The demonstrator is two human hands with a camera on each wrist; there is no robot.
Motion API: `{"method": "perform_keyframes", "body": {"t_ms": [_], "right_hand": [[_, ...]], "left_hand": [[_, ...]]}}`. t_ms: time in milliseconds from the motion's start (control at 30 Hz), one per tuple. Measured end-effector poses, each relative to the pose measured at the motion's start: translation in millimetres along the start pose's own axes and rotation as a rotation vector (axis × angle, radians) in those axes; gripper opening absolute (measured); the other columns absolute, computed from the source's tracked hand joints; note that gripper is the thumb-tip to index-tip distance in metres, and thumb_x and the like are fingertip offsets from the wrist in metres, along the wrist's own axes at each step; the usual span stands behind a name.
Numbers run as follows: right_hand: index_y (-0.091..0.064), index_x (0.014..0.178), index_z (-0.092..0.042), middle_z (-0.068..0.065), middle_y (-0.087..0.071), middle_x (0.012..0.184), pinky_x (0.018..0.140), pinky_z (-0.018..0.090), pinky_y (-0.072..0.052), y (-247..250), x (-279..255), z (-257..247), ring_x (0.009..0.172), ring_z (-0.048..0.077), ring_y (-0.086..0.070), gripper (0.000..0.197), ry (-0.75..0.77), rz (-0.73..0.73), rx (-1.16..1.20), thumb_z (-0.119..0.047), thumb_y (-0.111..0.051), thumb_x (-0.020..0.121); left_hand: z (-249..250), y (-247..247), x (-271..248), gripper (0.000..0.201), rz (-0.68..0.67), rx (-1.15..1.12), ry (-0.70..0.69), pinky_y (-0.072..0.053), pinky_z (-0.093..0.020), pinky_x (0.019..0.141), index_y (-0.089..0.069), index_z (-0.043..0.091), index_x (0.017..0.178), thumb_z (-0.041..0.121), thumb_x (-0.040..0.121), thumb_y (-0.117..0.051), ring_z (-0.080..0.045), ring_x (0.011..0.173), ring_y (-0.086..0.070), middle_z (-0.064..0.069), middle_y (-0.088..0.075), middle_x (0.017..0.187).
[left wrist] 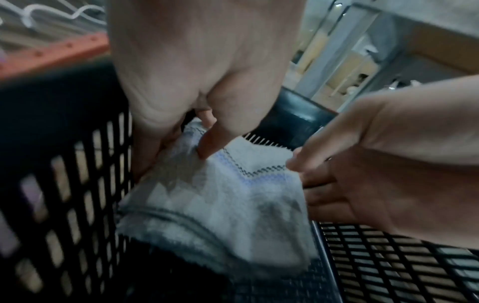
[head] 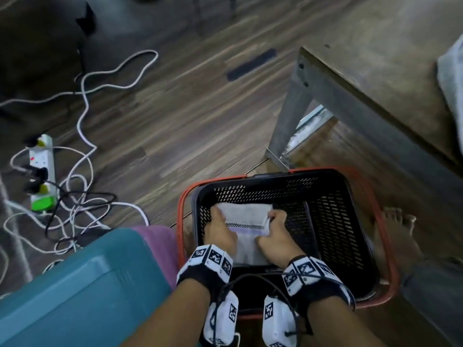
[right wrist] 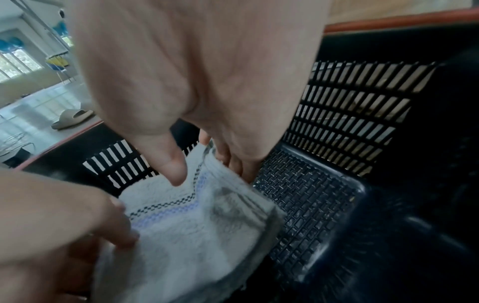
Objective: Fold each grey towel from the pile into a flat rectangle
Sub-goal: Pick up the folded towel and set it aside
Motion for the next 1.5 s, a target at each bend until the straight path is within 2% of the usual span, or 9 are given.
{"method": "perform_keyframes", "body": {"t_ms": [133, 233, 433, 800, 933, 1033, 1200, 1367, 1500], "right_hand": [[-0.024, 0.138, -0.017, 0.018, -0.06, 0.121, 0.085, 0.04, -0.05, 5, 19, 1, 0.1, 0.031, -0.062, 0.054, -0.023, -0.014, -0.019, -0.002, -0.047, 0.091], [-0.03, 0.15, -0.015, 0.018, -0.054, 0.137, 0.094, 0.034, -0.045, 17, 28, 12, 0.118, 0.035, -0.057, 0.061, -0.095, -0.009, -0.105, -0.009, -0.047, 0.092], [-0.058, 0.126, -0.011, 0.018, -0.065, 0.119, 0.096, 0.036, -0.047, 39, 28, 34, 0.111, 0.034, -0.061, 0.035, -0.106, 0.009, -0.13, -0.008, -0.049, 0.092], [-0.062, 0.101, -0.021, 0.004, -0.065, 0.101, 0.085, 0.027, -0.046, 53, 6, 23, 0.094, 0.019, -0.059, 0.011, -0.008, 0.009, -0.157, -0.02, -0.052, 0.097], [-0.059, 0.082, -0.025, -0.005, -0.062, 0.083, 0.074, 0.024, -0.042, 52, -8, 26, 0.085, 0.015, -0.058, 0.018, 0.052, -0.03, -0.184, -0.018, -0.052, 0.097], [-0.06, 0.077, -0.024, -0.002, -0.066, 0.086, 0.079, 0.027, -0.046, 54, -13, 36, 0.088, 0.019, -0.062, 0.021, 0.028, -0.046, -0.204, -0.016, -0.053, 0.095], [-0.061, 0.079, -0.025, 0.008, -0.072, 0.101, 0.093, 0.038, -0.051, 63, -9, 54, 0.091, 0.021, -0.063, 0.02, -0.08, -0.032, -0.124, -0.02, -0.055, 0.097], [-0.061, 0.08, -0.022, 0.013, -0.071, 0.102, 0.098, 0.048, -0.051, 68, -8, 44, 0.104, 0.03, -0.066, 0.019, -0.064, 0.019, -0.06, -0.019, -0.055, 0.098], [-0.061, 0.083, -0.021, 0.007, -0.073, 0.099, 0.071, 0.031, -0.051, 78, -21, 11, 0.085, 0.021, -0.064, 0.019, 0.001, -0.017, -0.051, -0.024, -0.053, 0.099]], "left_hand": [[1, -12, 10, 0.037, 0.077, -0.028, 0.05, -0.042, -0.03, 0.078, -0.055, 0.005, 0.117, -0.007, 0.084, -0.045, -0.031, 0.092, -0.057, -0.019, -0.063, 0.112], [4, -16, 26, 0.039, 0.009, 0.099, 0.098, -0.042, -0.028, 0.095, -0.059, 0.003, 0.129, 0.0, 0.09, -0.054, -0.032, 0.117, -0.058, -0.019, -0.063, 0.126], [-2, -25, 51, 0.042, -0.118, 0.161, 0.118, -0.041, -0.026, 0.102, -0.059, 0.01, 0.134, 0.003, 0.092, -0.053, -0.027, 0.125, -0.055, -0.01, -0.058, 0.136], [1, -35, 44, 0.036, -0.121, 0.474, 0.109, -0.046, -0.03, 0.101, -0.056, -0.001, 0.125, 0.013, 0.092, -0.055, -0.031, 0.124, -0.051, -0.018, -0.039, 0.142], [2, -42, 41, 0.035, -0.246, 0.581, 0.067, -0.038, -0.034, 0.107, -0.059, 0.002, 0.129, 0.014, 0.1, -0.043, -0.033, 0.13, -0.047, -0.017, -0.053, 0.139], [-3, -49, 44, 0.038, -0.291, 0.659, 0.042, -0.041, -0.03, 0.088, -0.056, -0.004, 0.13, 0.015, 0.099, -0.045, -0.034, 0.127, -0.052, -0.021, -0.056, 0.136], [3, -44, 31, 0.035, -0.282, 0.798, 0.003, -0.034, -0.037, 0.109, -0.05, 0.0, 0.13, 0.011, 0.099, -0.038, -0.036, 0.13, -0.044, -0.022, -0.04, 0.145], [0, -43, 37, 0.011, -0.386, 0.705, 0.058, -0.036, -0.059, 0.107, -0.054, 0.001, 0.083, -0.004, 0.089, -0.046, -0.041, 0.11, -0.055, -0.022, -0.058, 0.11], [8, -40, 23, 0.02, -0.396, 0.67, -0.058, -0.038, -0.049, 0.101, -0.064, 0.005, 0.103, 0.009, 0.096, -0.046, -0.03, 0.095, -0.06, -0.015, -0.062, 0.098]]}}
Point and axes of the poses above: each hand's wrist, its own x-axis towards the middle knuckle, its own y-axis out of the back of the hand, z = x × y, the point moved 2 cm from there along x, towards the middle knuckle
